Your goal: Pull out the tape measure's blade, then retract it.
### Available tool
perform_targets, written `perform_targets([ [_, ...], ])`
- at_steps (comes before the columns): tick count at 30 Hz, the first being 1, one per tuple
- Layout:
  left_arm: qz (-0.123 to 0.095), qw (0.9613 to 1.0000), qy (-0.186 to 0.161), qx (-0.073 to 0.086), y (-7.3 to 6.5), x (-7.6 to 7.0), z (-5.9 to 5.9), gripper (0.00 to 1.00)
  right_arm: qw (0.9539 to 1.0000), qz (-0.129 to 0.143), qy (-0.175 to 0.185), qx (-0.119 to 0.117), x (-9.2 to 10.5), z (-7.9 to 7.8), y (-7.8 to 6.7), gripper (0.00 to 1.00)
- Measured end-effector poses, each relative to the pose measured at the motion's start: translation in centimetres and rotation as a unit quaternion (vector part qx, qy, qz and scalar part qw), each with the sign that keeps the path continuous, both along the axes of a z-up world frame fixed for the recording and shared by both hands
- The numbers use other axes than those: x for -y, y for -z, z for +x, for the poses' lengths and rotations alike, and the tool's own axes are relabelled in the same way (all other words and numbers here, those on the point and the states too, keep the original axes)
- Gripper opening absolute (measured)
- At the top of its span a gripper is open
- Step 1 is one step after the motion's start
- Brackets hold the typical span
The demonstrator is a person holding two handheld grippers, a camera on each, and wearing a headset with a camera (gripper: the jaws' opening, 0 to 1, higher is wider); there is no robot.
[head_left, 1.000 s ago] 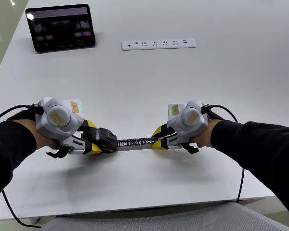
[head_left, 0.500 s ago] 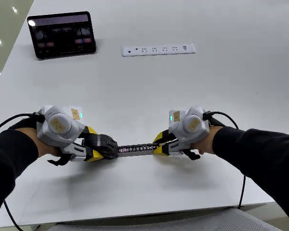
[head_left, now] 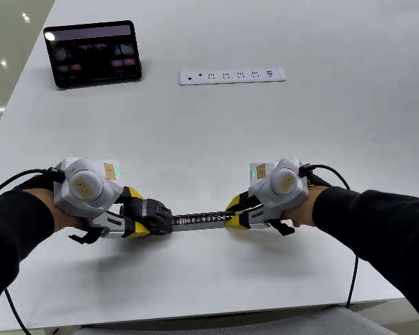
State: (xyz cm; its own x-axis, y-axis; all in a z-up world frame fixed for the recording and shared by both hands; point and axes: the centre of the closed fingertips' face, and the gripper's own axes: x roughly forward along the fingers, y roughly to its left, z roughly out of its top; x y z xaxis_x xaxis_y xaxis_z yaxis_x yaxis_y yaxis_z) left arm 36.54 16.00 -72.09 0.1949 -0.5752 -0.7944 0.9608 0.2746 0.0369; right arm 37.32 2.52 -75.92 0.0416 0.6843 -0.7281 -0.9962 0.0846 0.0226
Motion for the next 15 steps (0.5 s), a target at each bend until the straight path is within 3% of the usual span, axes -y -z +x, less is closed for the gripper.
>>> perform_targets([
  [15, -0.006, 1.0000, -0.002, -0.002, -0.1, 0.0, 0.0, 0.32, 0.9999, 0.002, 0.012, 0.000, 1.8, 0.2, -0.3, 0.11],
])
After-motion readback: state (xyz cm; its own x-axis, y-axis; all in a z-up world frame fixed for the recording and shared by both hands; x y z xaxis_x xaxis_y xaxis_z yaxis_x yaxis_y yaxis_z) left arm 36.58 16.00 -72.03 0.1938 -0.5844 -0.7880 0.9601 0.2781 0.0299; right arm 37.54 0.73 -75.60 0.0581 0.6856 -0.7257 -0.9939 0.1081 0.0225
